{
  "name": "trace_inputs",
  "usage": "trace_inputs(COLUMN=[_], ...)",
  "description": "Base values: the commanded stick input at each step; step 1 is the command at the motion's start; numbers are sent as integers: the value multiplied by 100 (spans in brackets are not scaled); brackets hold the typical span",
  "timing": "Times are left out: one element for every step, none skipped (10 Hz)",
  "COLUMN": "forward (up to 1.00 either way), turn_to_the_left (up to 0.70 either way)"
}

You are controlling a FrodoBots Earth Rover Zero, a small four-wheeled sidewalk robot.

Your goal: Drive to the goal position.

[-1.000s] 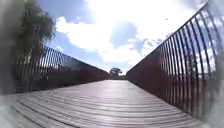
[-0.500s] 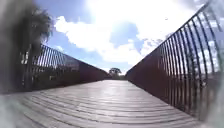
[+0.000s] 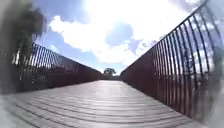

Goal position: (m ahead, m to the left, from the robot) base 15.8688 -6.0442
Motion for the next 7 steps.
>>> trace_inputs(forward=[85, 85, 85, 85, 85, 85, 85], turn_to_the_left=[0, 0, 0, 0, 0, 0, 0])
